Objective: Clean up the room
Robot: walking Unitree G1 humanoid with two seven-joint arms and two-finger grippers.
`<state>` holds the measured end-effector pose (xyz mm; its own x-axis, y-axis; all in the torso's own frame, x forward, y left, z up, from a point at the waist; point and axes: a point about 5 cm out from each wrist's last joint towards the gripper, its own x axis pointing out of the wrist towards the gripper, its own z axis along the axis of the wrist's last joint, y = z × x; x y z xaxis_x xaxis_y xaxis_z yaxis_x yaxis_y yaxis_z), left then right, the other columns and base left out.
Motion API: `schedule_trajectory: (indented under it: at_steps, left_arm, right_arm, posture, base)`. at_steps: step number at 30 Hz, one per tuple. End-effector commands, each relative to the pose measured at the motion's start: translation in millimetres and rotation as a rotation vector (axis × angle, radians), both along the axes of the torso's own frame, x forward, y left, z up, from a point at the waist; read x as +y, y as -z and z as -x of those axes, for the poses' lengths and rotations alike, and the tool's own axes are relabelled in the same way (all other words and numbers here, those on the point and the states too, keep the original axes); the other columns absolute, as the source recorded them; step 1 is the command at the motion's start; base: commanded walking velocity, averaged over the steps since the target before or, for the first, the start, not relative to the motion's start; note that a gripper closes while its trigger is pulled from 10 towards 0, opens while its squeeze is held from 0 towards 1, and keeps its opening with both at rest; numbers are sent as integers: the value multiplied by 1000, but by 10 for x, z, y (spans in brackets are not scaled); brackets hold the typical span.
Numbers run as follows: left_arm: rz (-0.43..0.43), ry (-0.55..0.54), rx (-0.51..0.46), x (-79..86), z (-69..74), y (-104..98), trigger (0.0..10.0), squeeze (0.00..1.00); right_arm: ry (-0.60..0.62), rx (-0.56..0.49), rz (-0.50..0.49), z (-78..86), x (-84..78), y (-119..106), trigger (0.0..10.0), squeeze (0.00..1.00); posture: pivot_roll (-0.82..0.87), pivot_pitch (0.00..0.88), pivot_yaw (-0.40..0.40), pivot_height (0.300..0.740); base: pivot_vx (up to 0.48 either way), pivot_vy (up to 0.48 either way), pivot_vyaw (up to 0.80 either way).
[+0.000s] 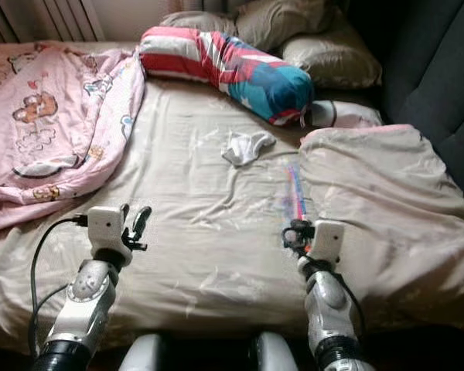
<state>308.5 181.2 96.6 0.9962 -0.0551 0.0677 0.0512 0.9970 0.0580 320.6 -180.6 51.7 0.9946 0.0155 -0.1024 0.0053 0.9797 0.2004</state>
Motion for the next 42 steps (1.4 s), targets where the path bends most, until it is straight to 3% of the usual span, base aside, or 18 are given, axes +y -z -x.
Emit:
schedule_trajectory:
  at_steps: [1,8,16,25,29,32,42]
  left_arm:
    - [-5,0,24,4,42,48,10000,0]
    - [-12,3,23,18,81,50,10000,0]
    - [-49,5,29,147,188,29,10000,0]
    - [-82,11,50,219,312,17,10000,0]
    - [-98,31,69,206,384,12,10000,0]
    - [-101,32,75,216,407,8,10000,0]
    - [-108,37,97,227,445,-3,10000,0]
  right_arm:
    - [-6,21,-61,-31,5,10,10000,0]
    - [-15,70,-166,-52,46,63,10000,0]
    - [-18,115,-312,-136,106,52,10000,0]
    - [-48,40,-423,-282,143,-146,10000,0]
    - [41,122,-455,-137,-60,60,10000,0]
    - [59,117,-469,-110,-117,80,10000,0]
    - [133,152,-389,5,-316,178,10000,0]
  posture:
    - [23,153,-21,634]
    - [56,152,-14,634]
    - [104,169,16,634]
    - [126,219,54,634]
    - [143,257,69,634]
    - [144,262,72,634]
    - [144,277,84,634]
  base:
    - [0,0,0]
    - [0,0,0]
    - [0,0,0]
    - [0,0,0]
    - [0,0,0]
    - [0,0,0]
    - [0,0,0]
